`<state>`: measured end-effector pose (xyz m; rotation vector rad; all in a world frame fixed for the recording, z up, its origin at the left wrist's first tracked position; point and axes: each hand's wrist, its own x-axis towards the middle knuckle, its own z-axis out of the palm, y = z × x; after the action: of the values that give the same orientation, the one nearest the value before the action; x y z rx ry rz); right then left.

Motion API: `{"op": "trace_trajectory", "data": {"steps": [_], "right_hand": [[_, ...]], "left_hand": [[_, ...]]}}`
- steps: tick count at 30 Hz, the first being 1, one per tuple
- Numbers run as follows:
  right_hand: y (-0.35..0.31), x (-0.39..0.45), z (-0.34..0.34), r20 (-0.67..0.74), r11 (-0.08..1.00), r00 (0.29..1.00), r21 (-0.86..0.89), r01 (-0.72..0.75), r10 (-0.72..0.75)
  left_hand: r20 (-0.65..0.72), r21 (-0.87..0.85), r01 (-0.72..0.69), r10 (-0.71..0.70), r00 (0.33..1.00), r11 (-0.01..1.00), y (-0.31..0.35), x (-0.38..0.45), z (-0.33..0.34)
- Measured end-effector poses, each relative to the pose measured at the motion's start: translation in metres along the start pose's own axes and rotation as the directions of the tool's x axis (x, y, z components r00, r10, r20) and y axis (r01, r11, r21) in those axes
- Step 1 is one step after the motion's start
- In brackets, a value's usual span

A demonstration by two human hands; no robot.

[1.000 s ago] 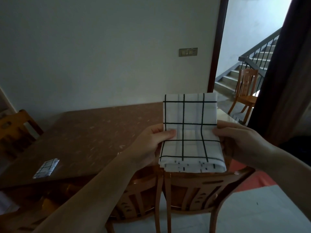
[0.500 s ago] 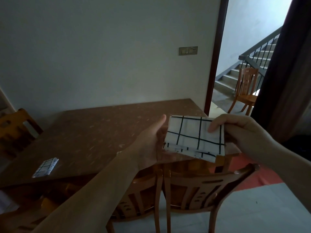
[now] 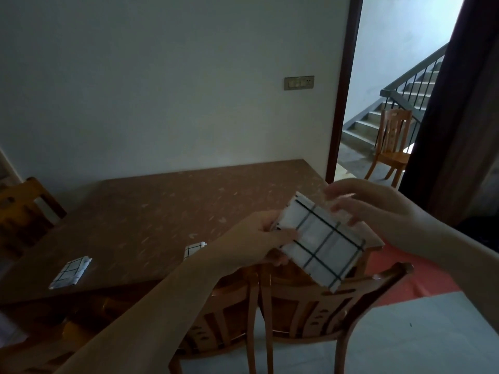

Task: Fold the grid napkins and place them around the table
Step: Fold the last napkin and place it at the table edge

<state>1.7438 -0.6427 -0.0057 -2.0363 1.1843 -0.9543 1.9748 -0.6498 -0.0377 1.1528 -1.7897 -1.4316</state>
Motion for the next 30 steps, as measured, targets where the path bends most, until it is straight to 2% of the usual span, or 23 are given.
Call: {"op": "trace_trajectory", "data": {"steps": [3, 7, 9, 12, 15, 19, 22, 24, 27, 30], "right_hand": [[-0.008, 0.0, 0.011, 0.054, 0.973, 0.998, -0.23, -0.007, 0.02], [0.004, 0.0, 0.021, -0.054, 0.943, 0.998, -0.332, -0.03, 0.012], [0.008, -0.004, 0.025, -0.06, 0.937, 0.998, -0.347, -0.045, 0.026], [0.008, -0.004, 0.027, -0.074, 0.955, 0.995, -0.283, -0.09, 0.072], [0.008, -0.004, 0.028, -0.013, 0.96, 0.991, -0.249, -0.132, 0.133], [0.009, -0.006, 0.033, 0.008, 0.965, 0.995, -0.245, -0.097, 0.102], [0.009, -0.004, 0.033, -0.031, 0.968, 0.994, -0.226, -0.108, 0.104], [0.008, -0.005, 0.031, -0.02, 0.976, 0.99, -0.164, -0.14, 0.139], [0.007, -0.008, 0.031, 0.07, 0.965, 0.964, 0.042, -0.259, 0.256], [0.01, -0.005, 0.034, -0.001, 0.963, 0.965, 0.072, -0.26, 0.261]], "left_hand": [[0.142, 0.176, -0.074, 0.049, 0.989, 0.982, 0.002, 0.001, 0.007], [0.19, 0.162, -0.059, 0.028, 0.981, 0.985, -0.002, -0.003, 0.009], [0.199, 0.143, -0.042, 0.013, 0.98, 0.989, -0.005, -0.005, 0.007], [0.168, 0.125, -0.062, 0.041, 0.985, 0.99, -0.009, -0.007, 0.005], [0.07, 0.073, -0.077, 0.072, 0.995, 0.994, -0.013, -0.007, -0.003], [0.08, 0.109, -0.069, 0.06, 0.995, 0.992, -0.018, -0.005, -0.01], [0.031, 0.106, -0.09, 0.088, 0.996, 0.99, -0.017, -0.003, -0.007], [-0.009, 0.119, -0.132, 0.134, 0.991, 0.984, -0.019, -0.003, -0.005], [-0.125, 0.084, -0.18, 0.189, 0.974, 0.98, -0.023, -0.001, -0.008], [-0.203, 0.073, -0.219, 0.23, 0.952, 0.973, -0.025, -0.002, -0.012]]}}
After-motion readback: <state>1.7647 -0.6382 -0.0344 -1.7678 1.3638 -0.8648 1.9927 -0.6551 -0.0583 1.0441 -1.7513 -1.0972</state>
